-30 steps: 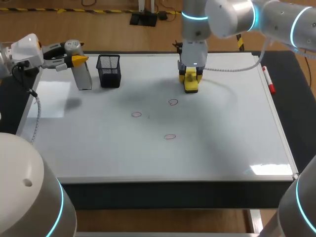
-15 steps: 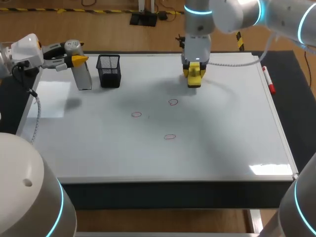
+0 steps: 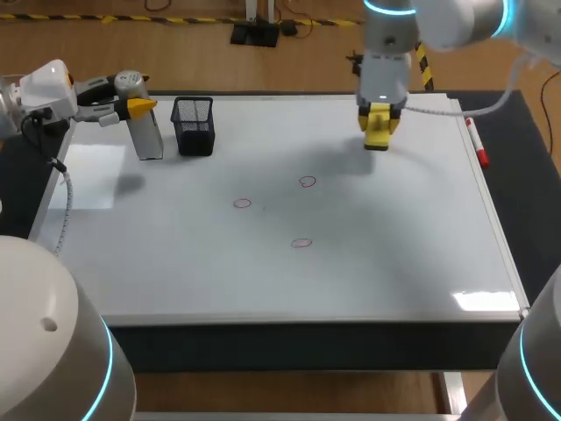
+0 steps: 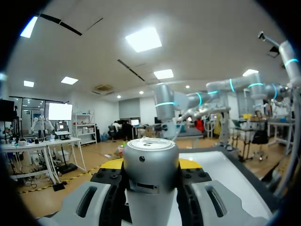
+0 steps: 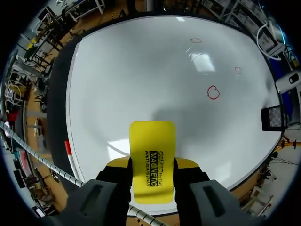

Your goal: Pick up the inspection probe, press it on each red-marked spot on the whiteboard one by one, put down the probe, pick up the eraser, and wipe off all the red marks.

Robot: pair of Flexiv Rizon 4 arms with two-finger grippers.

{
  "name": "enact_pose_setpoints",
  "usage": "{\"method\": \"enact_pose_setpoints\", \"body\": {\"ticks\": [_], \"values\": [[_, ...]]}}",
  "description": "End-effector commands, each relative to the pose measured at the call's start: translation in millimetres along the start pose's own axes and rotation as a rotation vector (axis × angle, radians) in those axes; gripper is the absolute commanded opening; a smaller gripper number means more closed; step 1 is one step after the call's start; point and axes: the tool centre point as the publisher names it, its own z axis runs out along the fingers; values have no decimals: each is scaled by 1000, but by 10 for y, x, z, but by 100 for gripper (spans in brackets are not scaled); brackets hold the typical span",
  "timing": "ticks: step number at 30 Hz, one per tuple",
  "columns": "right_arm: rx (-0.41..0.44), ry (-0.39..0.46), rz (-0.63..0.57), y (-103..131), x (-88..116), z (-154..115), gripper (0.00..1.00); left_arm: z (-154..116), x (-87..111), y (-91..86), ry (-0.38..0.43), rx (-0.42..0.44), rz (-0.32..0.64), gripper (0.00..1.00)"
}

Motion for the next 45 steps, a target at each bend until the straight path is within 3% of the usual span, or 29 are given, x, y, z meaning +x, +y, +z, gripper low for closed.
{"method": "enact_pose_setpoints", "body": {"ticks": [1,9,12,35,45], "values": [[9,-24,18,53,273,-33,0,-2,5,-9,-1,0,1,0],[5,-30,68,110,540,-32,0,-2,5,-9,-1,0,1,0],[4,6,131,172,581,-30,0,-2,5,-9,-1,0,1,0],[4,6,131,172,581,-30,0,-2,5,-9,-1,0,1,0],[4,6,131,172,581,-30,0,221,388,-53,97,-13,23,0]]}}
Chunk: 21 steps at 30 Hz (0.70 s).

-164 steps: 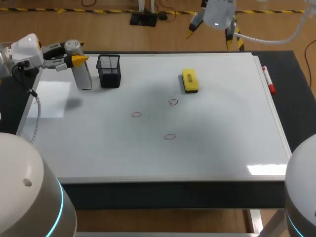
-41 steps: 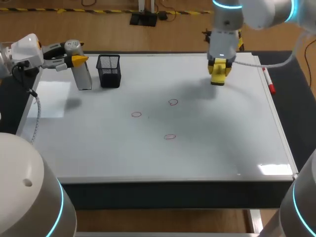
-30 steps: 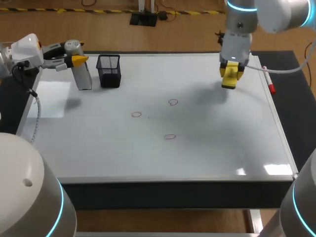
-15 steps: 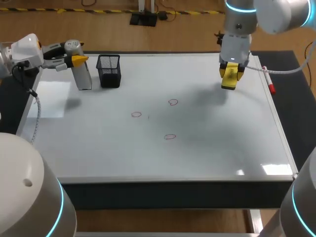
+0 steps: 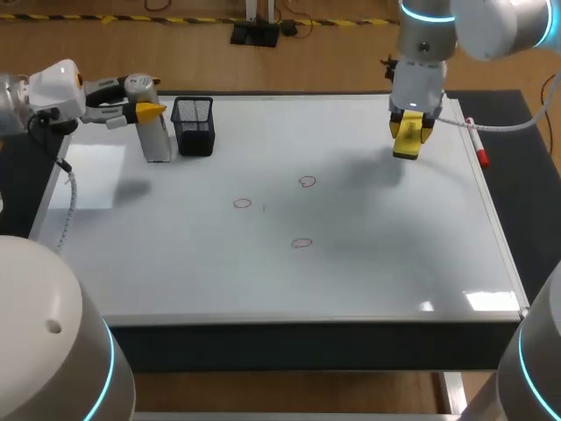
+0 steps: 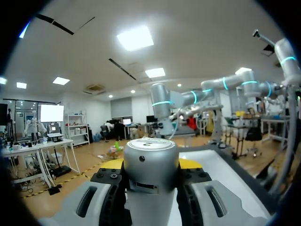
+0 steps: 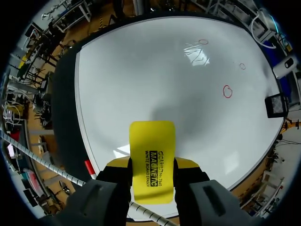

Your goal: Pick up the inspection probe, press it on each red-marked spot on the whiteboard one by one, put down the probe, pick up the eraser, and wipe off all the red marks.

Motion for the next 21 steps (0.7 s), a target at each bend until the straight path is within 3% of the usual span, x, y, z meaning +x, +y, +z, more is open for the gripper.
{"method": "enact_pose_setpoints", "body": {"ticks": [1,12,21], "values": [[2,4,-2,-3,7,-14,0,79,150,-23,16,4,-1,0],[2,4,-2,-3,7,-14,0,459,660,49,46,29,-85,0],[2,4,-2,-3,7,-14,0,824,921,138,67,49,-113,0]]}}
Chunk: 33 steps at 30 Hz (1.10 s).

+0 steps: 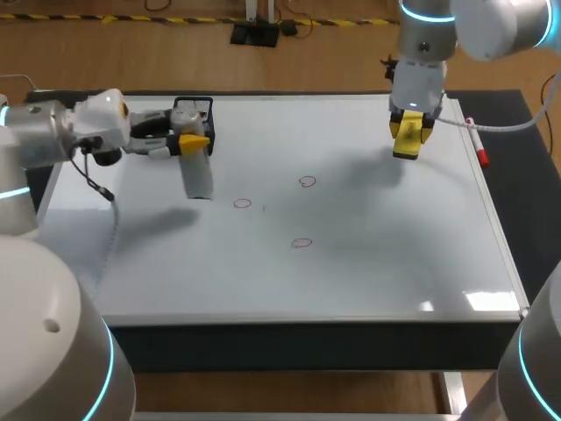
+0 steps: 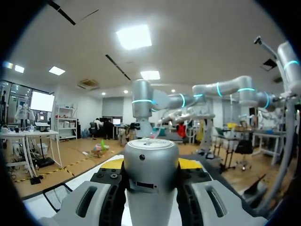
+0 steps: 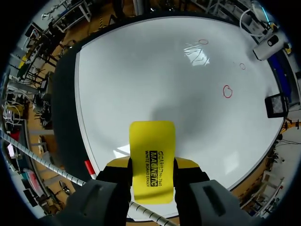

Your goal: Pick up the inspection probe, press it on each red-marked spot on the whiteboard one by one, put down the probe, pick up the eraser, and wipe off all the red marks.

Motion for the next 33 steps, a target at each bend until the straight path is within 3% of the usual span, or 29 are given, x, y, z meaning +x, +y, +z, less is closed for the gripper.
{"method": "enact_pose_setpoints", "body": {"ticks": [1,12,33], "values": [[2,4,-2,-2,7,-14,0,191,66,56,-8,8,4,0],[2,4,-2,-2,7,-14,0,508,192,174,23,35,3,0],[2,4,-2,-2,7,-14,0,696,36,394,29,37,-1,0]]}}
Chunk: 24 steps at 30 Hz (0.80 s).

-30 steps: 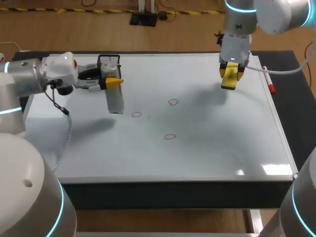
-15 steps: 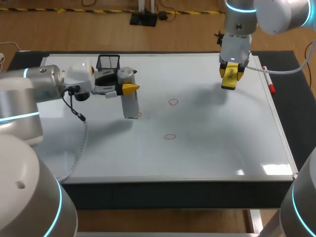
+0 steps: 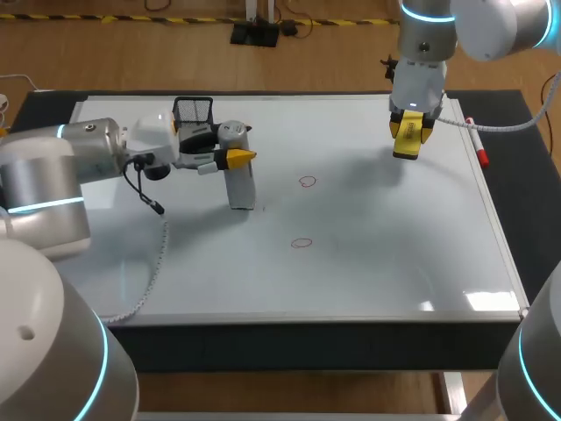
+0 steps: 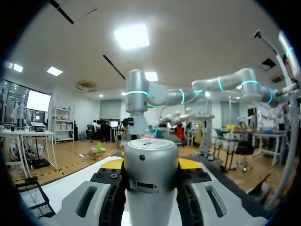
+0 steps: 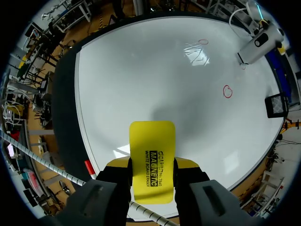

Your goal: Pick up the inspection probe, press it on each red-marked spot on the whiteboard one by one, put down the probe, pick up the eraser, and wipe off all the red marks.

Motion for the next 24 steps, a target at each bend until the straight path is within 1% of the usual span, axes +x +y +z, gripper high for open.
{"method": "enact_pose_setpoints", "body": {"ticks": [1,9,24], "values": [[2,4,-2,-3,7,-14,0,34,-67,54,9,9,-2,0],[2,4,-2,-3,7,-14,0,20,-111,114,16,5,-6,0],[2,4,-2,-3,7,-14,0,15,-108,165,25,0,-13,0]]}}
